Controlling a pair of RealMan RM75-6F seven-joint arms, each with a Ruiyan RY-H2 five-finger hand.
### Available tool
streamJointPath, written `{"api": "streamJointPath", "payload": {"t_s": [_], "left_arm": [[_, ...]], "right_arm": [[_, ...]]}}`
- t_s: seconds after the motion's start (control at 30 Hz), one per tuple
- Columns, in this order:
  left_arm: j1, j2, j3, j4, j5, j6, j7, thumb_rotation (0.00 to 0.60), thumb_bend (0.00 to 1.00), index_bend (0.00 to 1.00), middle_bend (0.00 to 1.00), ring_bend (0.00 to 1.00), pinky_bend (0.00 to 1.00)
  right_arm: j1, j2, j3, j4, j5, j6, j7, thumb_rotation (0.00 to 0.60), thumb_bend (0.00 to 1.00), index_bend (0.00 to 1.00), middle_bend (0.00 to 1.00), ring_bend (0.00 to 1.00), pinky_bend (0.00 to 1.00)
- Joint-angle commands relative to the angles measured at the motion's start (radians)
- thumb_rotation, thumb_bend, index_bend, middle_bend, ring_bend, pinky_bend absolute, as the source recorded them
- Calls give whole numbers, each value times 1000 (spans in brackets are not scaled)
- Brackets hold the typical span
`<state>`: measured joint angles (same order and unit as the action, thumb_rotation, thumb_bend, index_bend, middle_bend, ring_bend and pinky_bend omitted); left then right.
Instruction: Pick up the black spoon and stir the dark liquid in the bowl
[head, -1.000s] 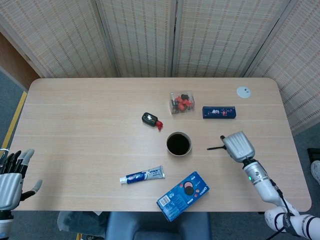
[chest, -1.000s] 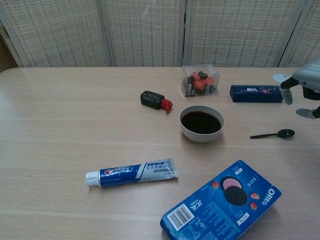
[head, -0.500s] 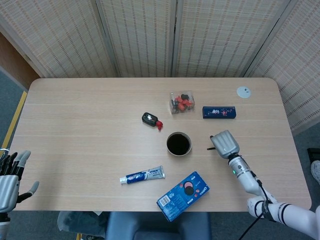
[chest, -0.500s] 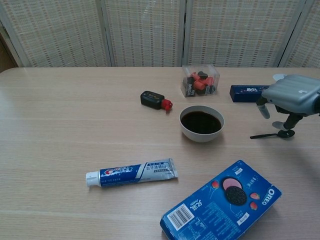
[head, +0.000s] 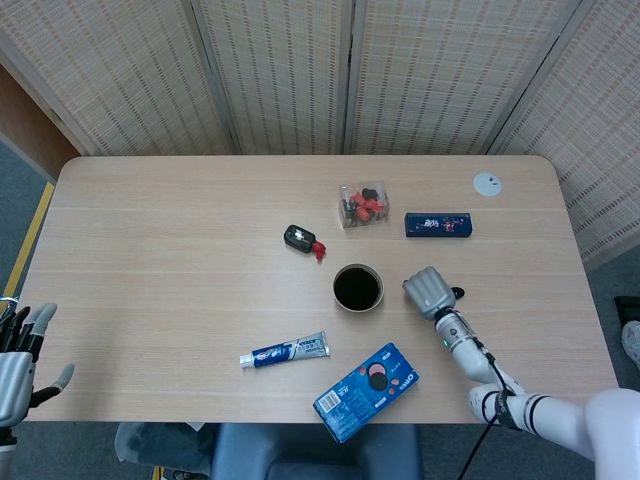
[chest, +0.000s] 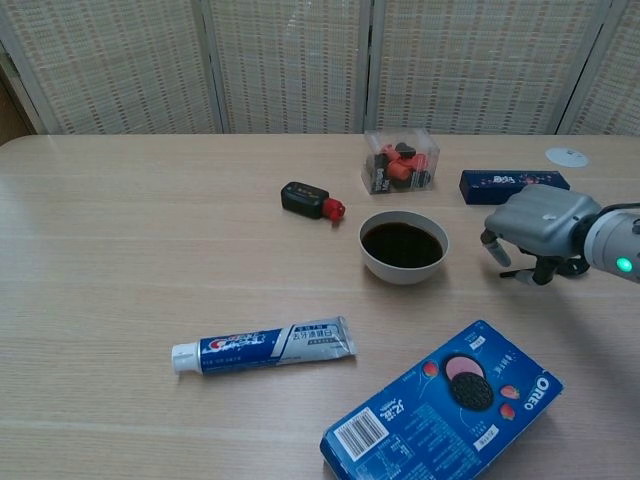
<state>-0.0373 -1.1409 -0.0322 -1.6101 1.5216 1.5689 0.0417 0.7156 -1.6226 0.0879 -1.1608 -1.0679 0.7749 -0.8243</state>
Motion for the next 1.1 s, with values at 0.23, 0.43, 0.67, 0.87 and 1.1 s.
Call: {"api": "streamJointPath", "payload": {"t_s": [0.23,0.43,0.67,0.87,1.1], "left_arm": [[-2,-4,-3,12,-5,-10,-9,600,260,0,0,0,0],[-4,-9,-5,19,-6,-14,-13,600,260,0,0,0,0],[-1,-14,-3,29,-11,-17,-21,600,260,0,0,0,0],[2,-15,-3,36,-14,-16,-28,600,260,0,0,0,0],[3,-16,-3,41,-11,-14,-35,600,261,0,0,0,0]], "right_arm": [[17,-24,-22,40,25,-3,-13,600,322,491,1000,1000,1000],[23,-29,-30,56,42,-4,-11,600,322,494,1000,1000,1000],[33,-38,-37,73,51,-2,-12,600,322,505,1000,1000,1000],[40,-48,-42,91,64,-5,-16,600,323,505,1000,1000,1000],[44,-57,-49,103,75,-3,-20,600,337,523,1000,1000,1000]]}}
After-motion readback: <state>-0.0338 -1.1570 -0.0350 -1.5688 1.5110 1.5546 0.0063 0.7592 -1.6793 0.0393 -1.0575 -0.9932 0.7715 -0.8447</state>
